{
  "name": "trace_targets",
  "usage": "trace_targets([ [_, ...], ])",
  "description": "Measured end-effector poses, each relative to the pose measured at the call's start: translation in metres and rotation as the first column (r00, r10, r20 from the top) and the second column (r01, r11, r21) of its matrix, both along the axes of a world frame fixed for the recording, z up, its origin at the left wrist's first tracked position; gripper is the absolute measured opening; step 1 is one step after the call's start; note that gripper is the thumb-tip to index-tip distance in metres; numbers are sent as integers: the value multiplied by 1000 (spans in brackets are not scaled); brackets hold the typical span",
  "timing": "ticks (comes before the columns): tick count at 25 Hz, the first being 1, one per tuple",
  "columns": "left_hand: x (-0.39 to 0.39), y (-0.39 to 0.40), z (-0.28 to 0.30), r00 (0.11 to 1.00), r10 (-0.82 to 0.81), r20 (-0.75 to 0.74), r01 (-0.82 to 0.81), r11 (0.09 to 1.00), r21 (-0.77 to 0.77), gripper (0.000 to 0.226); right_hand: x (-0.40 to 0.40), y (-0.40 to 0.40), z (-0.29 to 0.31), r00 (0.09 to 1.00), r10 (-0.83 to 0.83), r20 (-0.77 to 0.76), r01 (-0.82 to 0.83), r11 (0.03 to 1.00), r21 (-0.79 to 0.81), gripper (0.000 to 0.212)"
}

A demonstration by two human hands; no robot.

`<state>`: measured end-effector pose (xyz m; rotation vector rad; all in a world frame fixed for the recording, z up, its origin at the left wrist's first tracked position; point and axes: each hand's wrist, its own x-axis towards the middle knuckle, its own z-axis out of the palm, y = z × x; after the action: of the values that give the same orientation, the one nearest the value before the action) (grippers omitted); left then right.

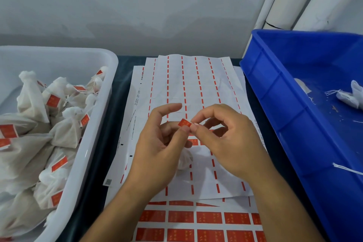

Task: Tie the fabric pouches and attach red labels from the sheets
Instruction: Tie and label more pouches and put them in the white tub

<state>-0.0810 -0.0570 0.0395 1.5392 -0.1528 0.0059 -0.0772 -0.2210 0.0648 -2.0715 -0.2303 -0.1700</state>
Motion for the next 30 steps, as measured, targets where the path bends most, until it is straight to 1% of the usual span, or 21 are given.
trace_targets([
  [3,-1,-1,0,999,44,14,-44,999,0,33,1,-1,-1,1000,1,-8,0,997,75,14],
  [5,-2,-2,-1,991,115,69,-119,991,57,31,1,1,-2,999,-7,-45,14,988,156,12],
  [7,-3,-4,-2,968,180,177,-204,970,129,24,2,4,-5,994,-37,-99,61,965,255,16],
  [9,-3,-5,-3,930,207,302,-276,938,210,14,2,7,-6,986,-67,-156,116,935,335,25],
  [10,-3,-6,-4,917,213,337,-303,921,243,11,2,7,-7,982,-75,-173,134,923,361,26],
  [12,-3,-6,-4,908,230,351,-342,890,301,14,2,7,-8,979,-78,-190,150,904,401,27],
  [14,-3,-5,-6,908,227,351,-348,876,335,17,2,6,-8,979,-72,-188,148,891,429,26],
  [18,-2,-3,-6,900,229,371,-369,854,366,20,3,5,-8,987,-58,-148,112,915,388,23],
  [20,-2,-4,-6,900,238,366,-375,850,369,15,4,5,-8,992,-66,-106,98,934,343,24],
  [23,-1,-3,-5,915,256,312,-359,870,338,6,4,3,-6,997,-61,-56,73,965,251,33],
  [25,1,-2,-5,931,265,250,-337,888,312,3,4,1,-5,999,-30,-41,36,987,159,30],
  [27,1,-3,-6,947,243,210,-299,904,306,10,4,0,-6,999,28,-31,-25,994,108,25],
  [30,1,-4,-5,962,192,194,-242,929,280,17,3,1,-8,997,71,-1,-71,991,115,21],
])
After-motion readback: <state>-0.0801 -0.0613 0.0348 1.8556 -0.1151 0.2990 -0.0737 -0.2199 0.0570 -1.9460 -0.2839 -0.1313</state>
